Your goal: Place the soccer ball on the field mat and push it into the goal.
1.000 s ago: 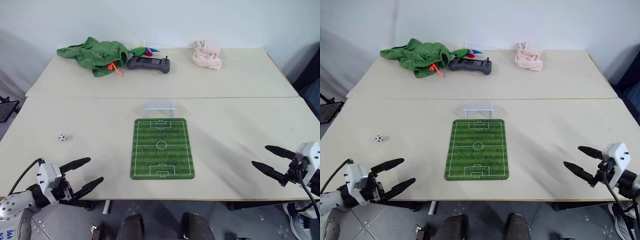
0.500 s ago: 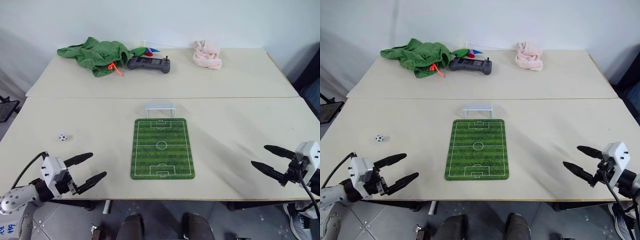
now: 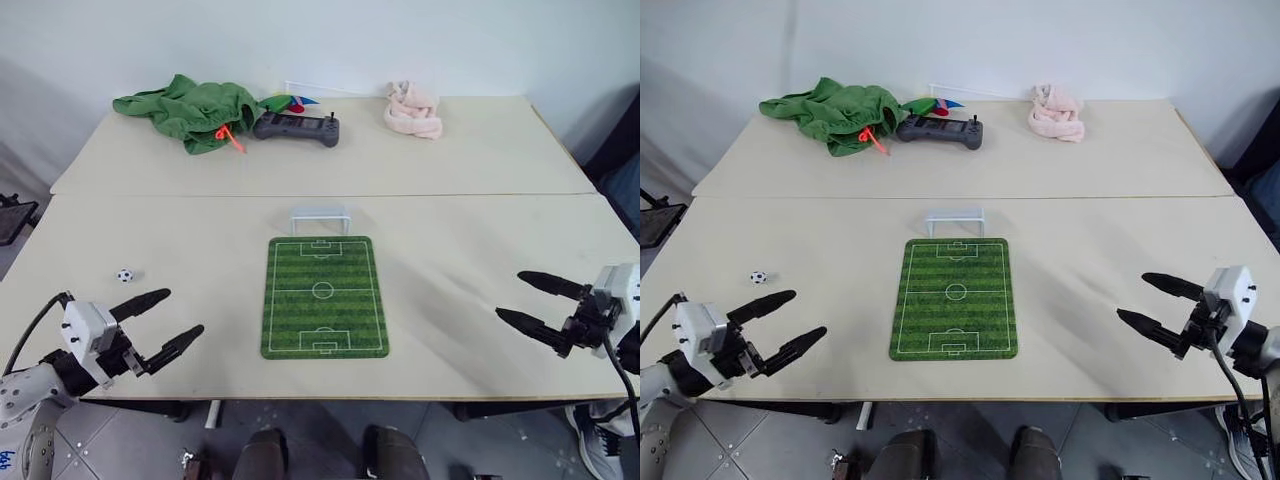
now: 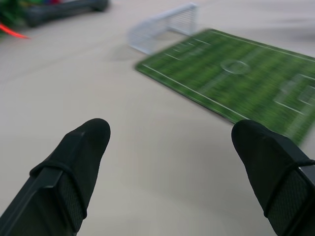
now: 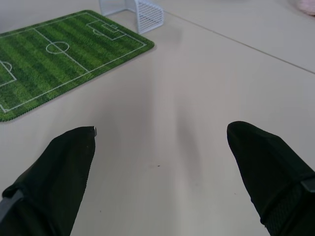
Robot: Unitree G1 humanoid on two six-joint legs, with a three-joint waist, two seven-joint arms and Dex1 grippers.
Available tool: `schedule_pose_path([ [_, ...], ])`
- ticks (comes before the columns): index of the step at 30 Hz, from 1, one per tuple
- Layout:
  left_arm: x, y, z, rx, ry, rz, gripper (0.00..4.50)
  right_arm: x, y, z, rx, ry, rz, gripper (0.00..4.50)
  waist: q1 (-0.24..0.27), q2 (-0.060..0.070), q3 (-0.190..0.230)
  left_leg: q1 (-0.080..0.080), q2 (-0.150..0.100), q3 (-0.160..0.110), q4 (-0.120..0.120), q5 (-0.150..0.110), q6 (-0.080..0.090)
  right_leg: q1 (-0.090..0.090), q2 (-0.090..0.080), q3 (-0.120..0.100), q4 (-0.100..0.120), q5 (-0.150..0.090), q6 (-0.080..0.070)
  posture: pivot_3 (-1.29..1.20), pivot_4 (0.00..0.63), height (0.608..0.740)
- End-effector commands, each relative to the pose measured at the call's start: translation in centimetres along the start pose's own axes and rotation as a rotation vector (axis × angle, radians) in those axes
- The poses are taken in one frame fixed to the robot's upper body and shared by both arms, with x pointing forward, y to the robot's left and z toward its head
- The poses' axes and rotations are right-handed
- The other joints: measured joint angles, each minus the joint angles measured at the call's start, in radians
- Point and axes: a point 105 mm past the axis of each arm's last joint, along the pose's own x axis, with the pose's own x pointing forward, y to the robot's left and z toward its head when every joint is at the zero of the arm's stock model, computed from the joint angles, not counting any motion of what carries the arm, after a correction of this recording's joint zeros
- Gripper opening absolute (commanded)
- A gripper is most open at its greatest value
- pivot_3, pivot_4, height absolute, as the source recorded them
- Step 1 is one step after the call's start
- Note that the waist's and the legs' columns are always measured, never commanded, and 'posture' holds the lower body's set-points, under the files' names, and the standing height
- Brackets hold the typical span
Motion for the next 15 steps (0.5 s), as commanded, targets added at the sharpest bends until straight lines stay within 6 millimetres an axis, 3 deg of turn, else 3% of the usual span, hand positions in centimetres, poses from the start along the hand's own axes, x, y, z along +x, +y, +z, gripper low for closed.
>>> schedule_pose_path([
  [1,0.0,1.3,1.8,0.026,-0.042,0.103,4.48,-0.3,-0.2,0.4,-0.023,-0.019,-0.016,4.5,0.001,0.0,0.0,0.0,0.0,0.0,0.0,0.0,0.0,0.0,0.0,0.0,0.0,0.0,0.0,0.0,0.15,0.74],
  [4,0.1,4.2,1.9,-0.029,-0.03,0.28,4.48,-0.2,0.0,0.9,-0.032,-0.045,-0.003,4.5,0.001,0.0,0.0,0.0,0.0,0.001,0.001,0.0,0.001,0.0,0.0,0.002,0.0,0.001,0.001,0.0,0.15,0.74],
  [7,0.2,5.7,1.5,-0.082,-0.014,0.368,4.48,-0.1,0.1,1.3,-0.032,-0.059,0.002,4.5,0.002,0.0,0.0,0.001,0.0,0.001,0.002,0.0,0.001,0.0,0.0,0.002,0.001,0.001,0.001,0.0,0.15,0.74],
  [11,0.5,8.8,-0.4,-0.181,0.066,0.535,4.48,0.0,0.1,1.4,-0.042,-0.048,-0.002,4.5,0.002,-0.001,0.0,0.002,0.0,0.003,0.001,-0.001,0.001,0.0,0.001,0.004,0.001,0.001,0.001,0.0,0.15,0.74],
  [15,0.9,10.3,-2.0,-0.213,0.135,0.613,4.48,-0.2,0.0,1.4,-0.045,-0.04,-0.006,4.5,0.0,-0.001,0.001,0.003,0.0,0.004,0.001,-0.001,0.001,0.0,0.001,0.006,0.002,0.001,0.001,0.0,0.15,0.74],
])
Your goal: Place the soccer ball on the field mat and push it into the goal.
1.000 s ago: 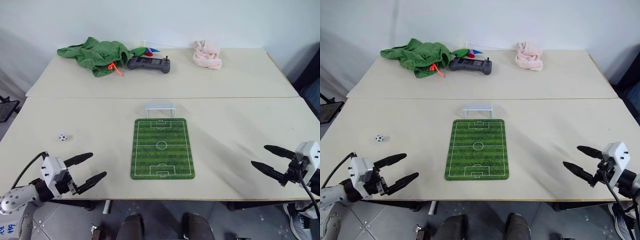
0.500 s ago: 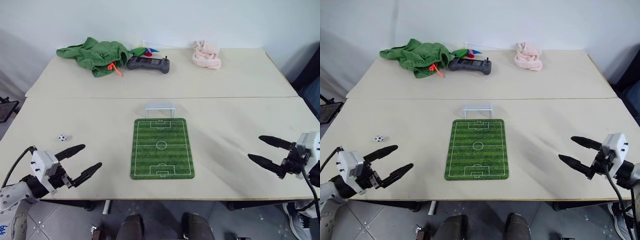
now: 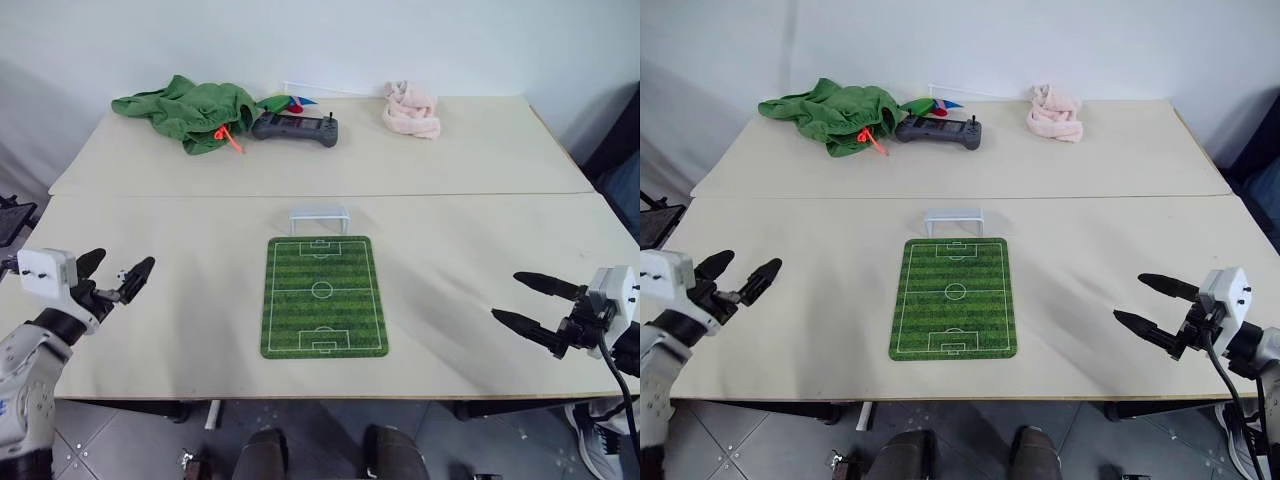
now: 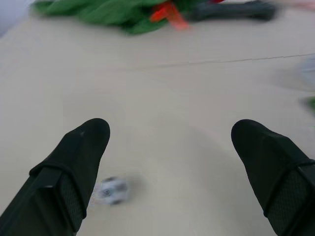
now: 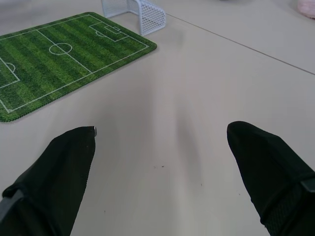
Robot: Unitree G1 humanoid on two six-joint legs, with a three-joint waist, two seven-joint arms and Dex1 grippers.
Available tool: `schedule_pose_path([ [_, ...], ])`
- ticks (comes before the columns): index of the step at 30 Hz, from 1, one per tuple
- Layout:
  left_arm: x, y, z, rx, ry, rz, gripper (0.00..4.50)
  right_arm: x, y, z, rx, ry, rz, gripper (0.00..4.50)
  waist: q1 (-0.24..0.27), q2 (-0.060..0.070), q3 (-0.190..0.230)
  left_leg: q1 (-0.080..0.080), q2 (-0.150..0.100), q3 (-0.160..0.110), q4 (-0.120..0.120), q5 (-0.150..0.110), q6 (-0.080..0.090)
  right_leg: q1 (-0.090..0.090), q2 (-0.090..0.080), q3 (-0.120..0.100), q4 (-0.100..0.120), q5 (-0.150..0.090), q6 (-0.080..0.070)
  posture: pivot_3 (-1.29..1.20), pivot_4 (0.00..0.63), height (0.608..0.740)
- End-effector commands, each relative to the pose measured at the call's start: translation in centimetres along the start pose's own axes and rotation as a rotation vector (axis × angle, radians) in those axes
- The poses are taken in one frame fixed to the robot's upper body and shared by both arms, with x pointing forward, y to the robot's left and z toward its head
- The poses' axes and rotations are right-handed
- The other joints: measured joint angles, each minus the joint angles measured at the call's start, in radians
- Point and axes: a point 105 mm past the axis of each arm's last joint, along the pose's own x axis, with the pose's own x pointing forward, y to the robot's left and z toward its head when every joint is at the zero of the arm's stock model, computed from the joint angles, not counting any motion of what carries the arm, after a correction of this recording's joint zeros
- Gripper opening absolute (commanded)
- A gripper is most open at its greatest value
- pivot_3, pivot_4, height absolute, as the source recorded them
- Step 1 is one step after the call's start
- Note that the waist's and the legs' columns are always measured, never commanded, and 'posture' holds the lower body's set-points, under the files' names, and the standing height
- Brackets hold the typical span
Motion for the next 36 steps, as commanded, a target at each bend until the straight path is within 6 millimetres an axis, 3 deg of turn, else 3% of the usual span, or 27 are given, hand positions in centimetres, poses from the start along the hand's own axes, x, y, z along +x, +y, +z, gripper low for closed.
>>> schedule_pose_path([
  [1,0.7,1.4,-0.4,0.029,0.026,0.074,4.48,-0.5,-0.2,1.1,-0.042,-0.015,-0.011,4.5,-0.001,-0.001,0.0,0.0,0.0,0.001,0.0,0.0,0.0,0.0,0.0,0.0,0.0,0.0,0.0,0.0,0.15,0.74],
  [12,2.3,2.4,-4.6,0.027,0.2,0.082,4.48,-1.2,0.0,0.7,-0.031,0.042,-0.03,4.5,0.0,-0.002,0.001,0.002,0.0,0.003,-0.001,-0.001,-0.002,0.0,0.0,0.002,0.0,0.0,0.0,0.0,0.15,0.74],
  [16,2.7,2.6,-4.6,0.054,0.184,0.062,3.62,-1.2,-0.3,0.9,-0.037,0.044,-0.035,4.5,-0.001,-0.002,0.001,0.007,0.0,0.005,-0.002,-0.002,-0.001,0.002,0.0,0.004,0.0,0.0,0.0,0.0,0.15,0.74],
  [25,3.4,2.9,-4.5,0.069,0.194,0.023,0.89,-1.1,-0.7,1.0,-0.045,0.054,-0.035,4.5,-0.005,-0.002,0.001,0.009,0.001,0.007,-0.002,-0.002,-0.001,0.002,0.0,0.006,0.001,0.0,0.0,0.0,0.15,0.74],
  [28,3.3,2.9,-4.4,0.081,0.192,0.007,0.86,-1.1,-0.8,1.1,-0.049,0.054,-0.037,4.5,-0.006,-0.002,0.001,0.009,0.001,0.008,-0.002,-0.002,-0.001,0.002,0.0,0.007,0.001,0.0,0.001,0.0,0.15,0.74],
  [32,3.2,0.1,-2.9,0.086,0.113,-0.149,0.86,-1.2,-0.9,1.6,-0.056,0.033,-0.038,4.5,-0.006,-0.002,0.001,0.009,0.001,0.008,-0.002,-0.002,-0.001,0.001,0.0,0.007,0.001,0.0,0.001,0.0,0.15,0.74],
  [36,2.1,-7.0,-0.4,0.075,-0.003,-0.495,0.86,-1.4,-0.2,2.7,-0.083,-0.02,-0.005,4.5,0.0,-0.004,0.002,0.008,0.001,0.009,-0.002,-0.003,-0.002,0.001,0.0,0.008,0.0,0.0,0.001,0.0,0.15,0.74],
])
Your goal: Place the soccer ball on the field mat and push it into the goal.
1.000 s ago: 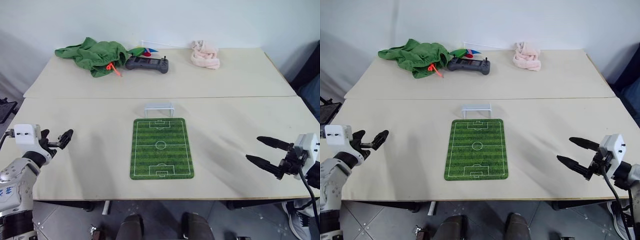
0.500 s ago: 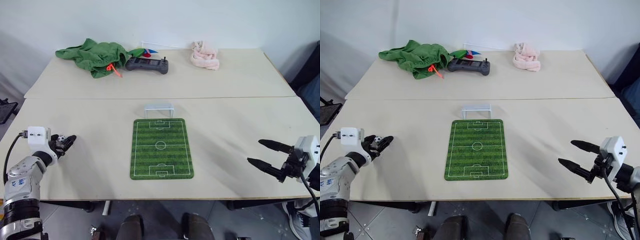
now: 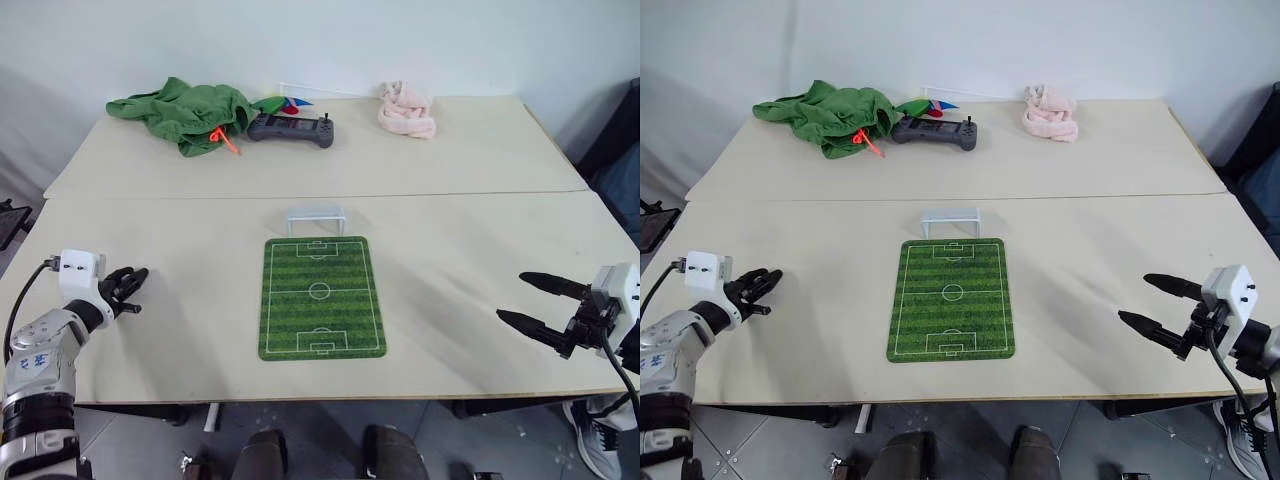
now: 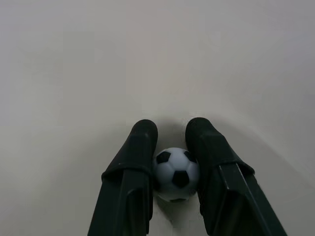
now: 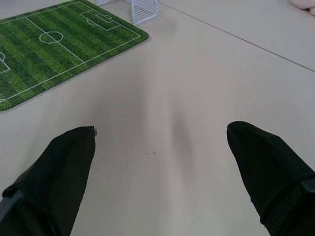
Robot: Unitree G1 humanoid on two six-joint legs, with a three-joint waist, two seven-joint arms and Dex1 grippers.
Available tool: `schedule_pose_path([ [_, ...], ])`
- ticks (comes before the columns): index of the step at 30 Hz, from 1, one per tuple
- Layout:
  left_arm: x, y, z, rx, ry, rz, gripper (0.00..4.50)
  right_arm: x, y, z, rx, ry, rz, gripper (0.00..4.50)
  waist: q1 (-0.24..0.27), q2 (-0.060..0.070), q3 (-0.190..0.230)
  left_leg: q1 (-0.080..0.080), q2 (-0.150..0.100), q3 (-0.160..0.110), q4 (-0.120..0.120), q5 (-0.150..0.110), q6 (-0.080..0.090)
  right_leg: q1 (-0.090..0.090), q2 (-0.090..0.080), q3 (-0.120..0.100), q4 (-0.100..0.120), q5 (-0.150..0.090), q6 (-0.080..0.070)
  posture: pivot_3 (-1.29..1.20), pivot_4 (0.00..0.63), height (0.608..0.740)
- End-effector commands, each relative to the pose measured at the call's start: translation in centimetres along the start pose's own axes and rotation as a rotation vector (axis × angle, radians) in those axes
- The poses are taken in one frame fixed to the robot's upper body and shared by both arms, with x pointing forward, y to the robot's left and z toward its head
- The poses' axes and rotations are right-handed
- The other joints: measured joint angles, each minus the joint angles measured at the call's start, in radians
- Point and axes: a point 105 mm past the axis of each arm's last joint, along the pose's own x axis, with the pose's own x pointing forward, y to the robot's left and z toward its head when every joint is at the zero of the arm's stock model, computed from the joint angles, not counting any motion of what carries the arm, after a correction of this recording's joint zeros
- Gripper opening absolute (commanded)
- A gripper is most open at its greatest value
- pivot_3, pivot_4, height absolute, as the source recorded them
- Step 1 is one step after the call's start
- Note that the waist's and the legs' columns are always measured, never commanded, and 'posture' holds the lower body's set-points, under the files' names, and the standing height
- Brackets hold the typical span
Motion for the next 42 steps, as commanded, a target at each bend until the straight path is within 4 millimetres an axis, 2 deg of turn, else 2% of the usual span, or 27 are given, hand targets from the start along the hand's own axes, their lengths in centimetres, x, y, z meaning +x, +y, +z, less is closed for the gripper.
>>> schedule_pose_path([
  [1,0.2,-6.2,3.2,0.077,-0.106,-0.309,0.86,-0.7,0.1,2.4,-0.071,-0.078,0.016,4.5,0.009,-0.001,0.001,0.0,0.0,0.0,0.0,0.0,0.0,0.0,0.0,0.0,0.0,0.0,0.0,0.0,0.15,0.74],
  [6,0.5,-10.5,4.1,0.146,-0.122,-0.548,0.86,-0.8,2.0,3.6,-0.086,-0.145,0.095,4.5,0.022,-0.001,0.001,0.0,0.001,0.001,0.0,-0.001,-0.001,0.0,0.001,0.0,-0.001,0.0,0.0,0.0,0.15,0.74],
  [10,0.2,-16.0,4.4,0.222,-0.124,-0.828,0.86,-1.8,4.6,4.2,-0.096,-0.161,0.189,4.5,0.025,-0.001,0.001,-0.001,0.001,0.001,0.001,-0.001,-0.001,0.0,0.002,0.001,-0.003,0.0,0.0,0.0,0.15,0.74],
  [13,-0.1,-19.5,4.5,0.224,-0.138,-0.966,0.86,-3.0,6.2,4.0,-0.077,-0.142,0.236,4.5,0.031,-0.001,0.001,-0.001,0.001,0.001,0.001,-0.002,-0.001,0.001,0.002,0.001,-0.005,0.001,0.001,0.0,0.15,0.74],
  [17,0.1,-21.8,4.1,0.256,-0.132,-1.063,0.86,-4.0,7.8,3.3,-0.046,-0.109,0.269,4.5,0.028,-0.002,0.001,-0.001,0.001,0.002,0.002,-0.003,0.0,0.002,0.003,0.001,-0.007,0.002,0.003,0.0,0.15,0.74],
  [21,1.0,-23.5,2.7,0.293,-0.075,-1.098,0.86,-4.3,8.5,2.9,-0.025,-0.105,0.237,4.5,0.025,-0.002,0.001,-0.001,0.002,0.003,0.002,-0.004,0.002,0.002,0.003,0.003,-0.008,0.002,0.003,0.0,0.15,0.74],
  [28,0.4,-25.5,-0.4,0.362,-0.018,-1.147,0.86,-4.0,9.7,2.9,0.012,-0.132,0.21,4.5,0.027,-0.002,0.001,-0.001,0.003,0.003,0.002,-0.005,0.002,0.001,0.005,0.003,-0.01,0.002,0.003,0.0,0.15,0.74],
  [35,1.1,-25.5,-1.5,0.366,0.003,-1.096,0.86,-3.8,9.8,2.5,0.027,-0.12,0.192,4.5,0.028,-0.002,0.001,-0.001,0.005,0.003,0.003,-0.007,0.003,0.001,0.006,0.003,-0.01,0.002,0.002,0.0,0.15,0.74],
  [38,1.7,-25.6,-1.4,0.372,-0.004,-1.076,0.86,-3.8,9.7,2.4,0.029,-0.115,0.183,4.5,0.028,-0.002,0.001,-0.001,0.005,0.003,0.003,-0.007,0.003,0.001,0.007,0.003,-0.01,0.002,0.001,0.0,0.15,0.74],
  [42,1.6,-26.1,-1.3,0.379,-0.014,-1.108,0.86,-3.9,9.4,2.2,0.032,-0.099,0.161,4.5,0.028,-0.002,0.001,-0.001,0.005,0.003,0.003,-0.007,0.003,0.001,0.007,0.003,-0.01,0.002,0.001,0.0,0.15,0.74],
])
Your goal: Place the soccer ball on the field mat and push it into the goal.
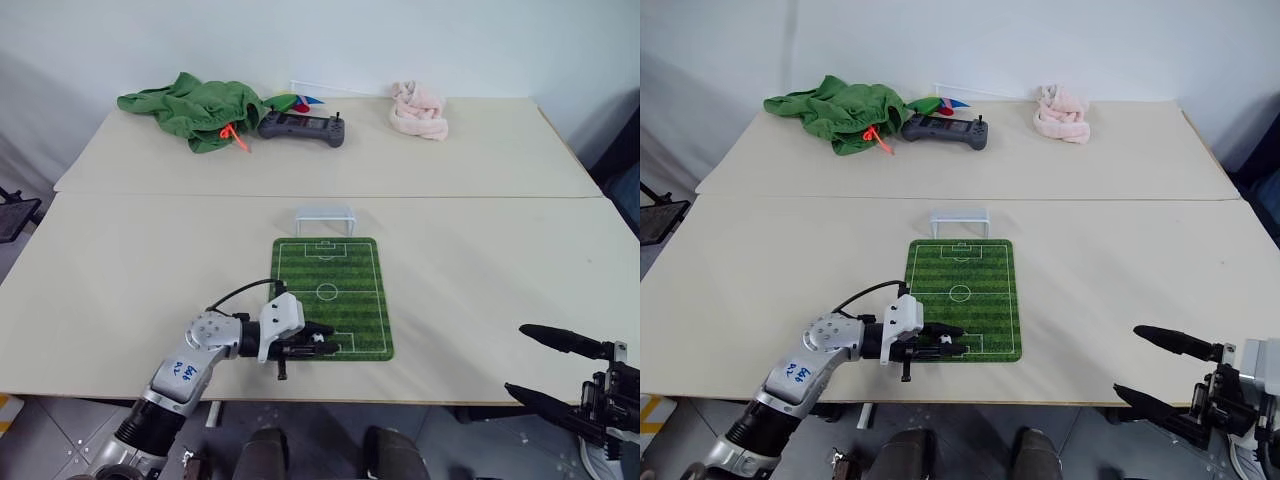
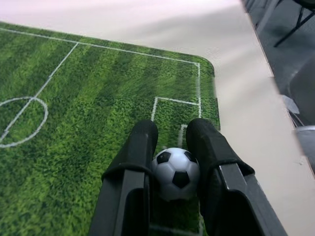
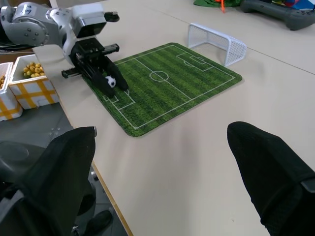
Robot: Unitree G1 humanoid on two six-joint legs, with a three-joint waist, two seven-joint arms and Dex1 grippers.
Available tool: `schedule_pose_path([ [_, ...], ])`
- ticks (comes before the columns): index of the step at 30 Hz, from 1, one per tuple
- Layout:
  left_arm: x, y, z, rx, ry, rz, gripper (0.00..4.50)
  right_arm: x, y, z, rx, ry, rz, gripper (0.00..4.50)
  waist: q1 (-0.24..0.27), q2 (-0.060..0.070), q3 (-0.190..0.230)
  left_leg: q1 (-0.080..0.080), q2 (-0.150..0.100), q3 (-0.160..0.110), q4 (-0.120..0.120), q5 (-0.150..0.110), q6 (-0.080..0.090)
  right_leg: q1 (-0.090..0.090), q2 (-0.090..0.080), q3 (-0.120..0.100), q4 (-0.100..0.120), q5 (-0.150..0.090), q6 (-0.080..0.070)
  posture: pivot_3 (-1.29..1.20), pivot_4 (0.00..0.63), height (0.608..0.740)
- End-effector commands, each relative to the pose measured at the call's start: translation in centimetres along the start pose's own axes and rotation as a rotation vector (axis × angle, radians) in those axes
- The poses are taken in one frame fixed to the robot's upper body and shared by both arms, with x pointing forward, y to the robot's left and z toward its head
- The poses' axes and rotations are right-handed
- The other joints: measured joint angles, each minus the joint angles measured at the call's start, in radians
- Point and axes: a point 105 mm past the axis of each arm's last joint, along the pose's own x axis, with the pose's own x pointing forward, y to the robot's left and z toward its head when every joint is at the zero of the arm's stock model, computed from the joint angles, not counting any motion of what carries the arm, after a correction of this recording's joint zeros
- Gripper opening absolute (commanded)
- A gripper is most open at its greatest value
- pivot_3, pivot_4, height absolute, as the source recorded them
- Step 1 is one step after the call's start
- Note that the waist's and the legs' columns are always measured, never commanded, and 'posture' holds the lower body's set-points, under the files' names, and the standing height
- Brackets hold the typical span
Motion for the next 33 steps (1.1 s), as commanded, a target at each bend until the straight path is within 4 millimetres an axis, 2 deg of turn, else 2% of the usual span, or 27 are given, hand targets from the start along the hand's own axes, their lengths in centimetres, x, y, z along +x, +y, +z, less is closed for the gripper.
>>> schedule_pose_path([
  [1,0.4,-0.2,0.5,0.044,-0.013,-0.025,0.86,-0.2,0.0,0.2,-0.01,0.006,-0.011,4.5,0.0,0.0,0.0,0.0,0.0,0.0,0.0,0.0,0.0,0.0,0.0,0.0,0.0,0.0,0.0,0.0,0.15,0.74],
  [20,1.5,-0.1,-0.3,0.078,0.02,0.0,0.86,-0.6,-0.5,-0.1,-0.01,0.036,-0.046,4.5,0.021,0.001,0.0,0.0,0.0,0.0,0.001,0.0,0.0,0.0,0.0,0.0,0.0,0.0,0.0,0.0,0.15,0.74],
  [22,1.5,-0.1,-0.3,0.079,0.019,-0.003,1.58,-0.6,-0.7,-0.2,-0.009,0.039,-0.049,4.5,0.021,0.001,-0.001,0.0,0.0,0.0,0.001,0.0,0.0,0.0,0.0,0.0,0.0,0.0,0.0,0.0,0.15,0.74],
  [25,1.4,-0.1,-0.4,0.084,0.022,-0.002,2.35,-0.6,-0.8,-0.2,-0.009,0.043,-0.051,4.5,0.022,0.001,-0.001,0.0,0.0,0.0,0.001,0.0,0.0,0.0,0.0,0.0,0.0,0.0,0.0,0.0,0.15,0.74],
  [32,1.4,0.1,-0.4,0.096,0.02,0.004,4.46,-0.6,-1.0,-0.5,-0.006,0.058,-0.057,4.5,0.022,0.001,-0.001,0.0,0.0,0.0,0.001,0.0,0.0,0.0,0.0,0.0,0.0,0.0,-0.001,0.0,0.15,0.74],
  [33,1.4,0.1,-0.4,0.095,0.02,0.005,4.49,-0.6,-1.1,-0.5,-0.006,0.059,-0.058,4.5,0.022,0.001,-0.001,0.0,0.0,0.0,0.001,0.0,0.0,0.0,0.0,0.0,0.0,0.0,-0.001,0.0,0.15,0.74],
])
